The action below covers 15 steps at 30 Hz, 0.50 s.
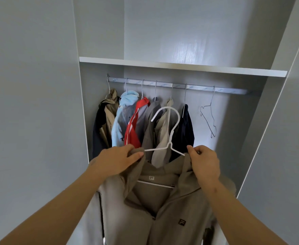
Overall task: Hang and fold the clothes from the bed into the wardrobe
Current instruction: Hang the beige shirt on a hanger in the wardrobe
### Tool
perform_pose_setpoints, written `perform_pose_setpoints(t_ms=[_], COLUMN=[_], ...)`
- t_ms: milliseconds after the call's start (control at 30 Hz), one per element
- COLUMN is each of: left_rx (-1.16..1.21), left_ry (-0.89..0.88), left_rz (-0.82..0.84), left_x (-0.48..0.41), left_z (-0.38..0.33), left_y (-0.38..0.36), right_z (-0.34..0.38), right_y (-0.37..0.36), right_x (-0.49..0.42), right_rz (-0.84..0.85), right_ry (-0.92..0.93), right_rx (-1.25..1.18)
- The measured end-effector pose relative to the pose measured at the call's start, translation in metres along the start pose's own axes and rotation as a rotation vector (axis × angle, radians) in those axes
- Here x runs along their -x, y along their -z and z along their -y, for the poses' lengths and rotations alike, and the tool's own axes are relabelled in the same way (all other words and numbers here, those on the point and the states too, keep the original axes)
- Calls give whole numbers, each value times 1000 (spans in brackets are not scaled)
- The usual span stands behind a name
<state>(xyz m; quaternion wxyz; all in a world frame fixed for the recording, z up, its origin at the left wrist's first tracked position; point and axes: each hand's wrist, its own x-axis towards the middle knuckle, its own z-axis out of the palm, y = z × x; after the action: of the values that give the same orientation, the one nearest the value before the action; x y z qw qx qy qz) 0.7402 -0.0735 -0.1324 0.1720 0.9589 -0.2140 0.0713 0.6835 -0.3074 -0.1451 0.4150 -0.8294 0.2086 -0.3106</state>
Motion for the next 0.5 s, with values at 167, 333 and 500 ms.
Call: perform_pose_setpoints(t_ms=[167, 333, 500], left_rx=[653, 659, 730], left_ry=[-33, 90, 83], left_rz=[107, -148, -427], left_x=[-3, -8, -13], left_z=[-5, -10, -12], left_y=[-3, -17, -17], right_z=[-1, 16, 30], right_y=[4, 11, 12], right_x=[1, 0, 10], right_rz=[-13, -230, 394], right_ry=[57, 144, 141], right_rx=[-47, -197, -563])
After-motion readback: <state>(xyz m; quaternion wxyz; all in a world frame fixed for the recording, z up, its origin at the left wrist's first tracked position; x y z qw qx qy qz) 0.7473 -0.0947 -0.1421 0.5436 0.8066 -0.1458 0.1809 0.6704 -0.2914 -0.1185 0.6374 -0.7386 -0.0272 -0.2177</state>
